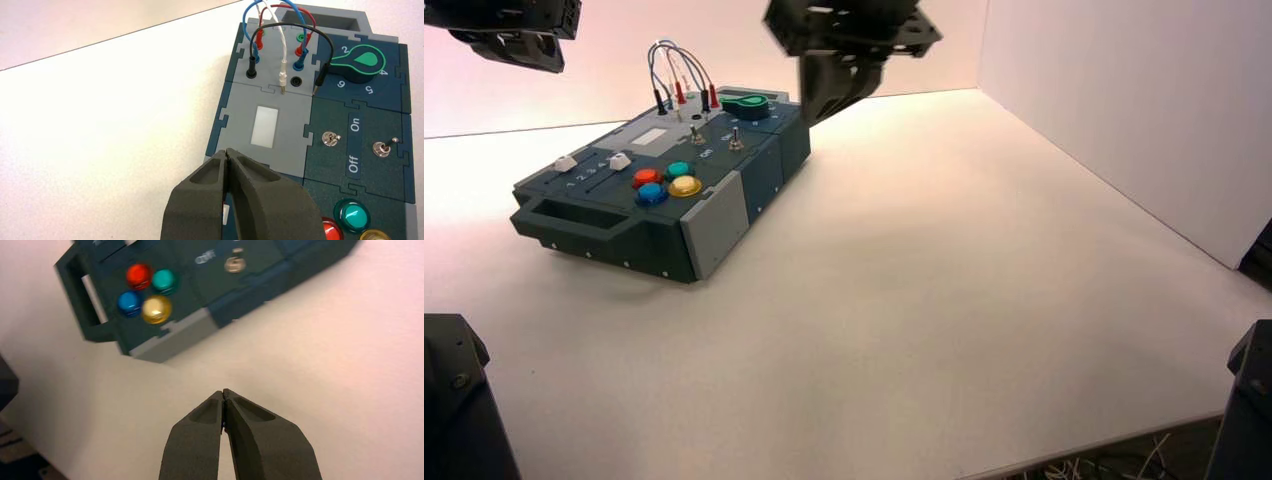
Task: Push the blue button with the right gripper.
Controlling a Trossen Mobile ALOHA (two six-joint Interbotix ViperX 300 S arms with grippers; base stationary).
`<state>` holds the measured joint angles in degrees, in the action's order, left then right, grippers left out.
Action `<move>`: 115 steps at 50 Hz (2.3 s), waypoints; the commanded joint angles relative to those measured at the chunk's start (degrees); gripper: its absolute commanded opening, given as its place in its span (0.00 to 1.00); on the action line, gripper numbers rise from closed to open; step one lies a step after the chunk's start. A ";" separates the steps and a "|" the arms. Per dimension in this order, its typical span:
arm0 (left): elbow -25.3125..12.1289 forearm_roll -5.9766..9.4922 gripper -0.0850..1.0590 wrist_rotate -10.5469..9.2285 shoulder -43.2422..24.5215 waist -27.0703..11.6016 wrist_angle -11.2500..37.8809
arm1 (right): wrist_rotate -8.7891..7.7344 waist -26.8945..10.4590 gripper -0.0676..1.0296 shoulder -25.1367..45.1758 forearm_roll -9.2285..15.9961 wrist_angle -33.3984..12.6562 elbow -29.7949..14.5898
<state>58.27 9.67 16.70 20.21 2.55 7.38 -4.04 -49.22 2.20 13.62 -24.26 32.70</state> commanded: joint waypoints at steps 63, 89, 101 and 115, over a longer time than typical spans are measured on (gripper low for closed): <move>0.79 0.26 0.04 -0.26 -0.44 2.90 -3.25 | 0.26 -10.28 0.04 7.82 0.97 -4.83 -15.38; 1.14 0.62 0.04 -0.70 -0.79 2.81 -4.13 | 0.00 -11.34 0.04 16.52 1.32 -7.21 -24.61; 1.05 0.62 0.04 -0.70 -0.88 2.90 -4.13 | -0.53 -11.43 0.04 17.93 1.32 -7.82 -26.89; 1.14 0.62 0.04 -0.70 -0.62 2.81 -4.13 | -1.32 -11.25 0.04 20.74 1.14 -8.70 -29.62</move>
<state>60.03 10.20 16.17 18.81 5.19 3.78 -4.92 -60.12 23.73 14.68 -32.78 5.27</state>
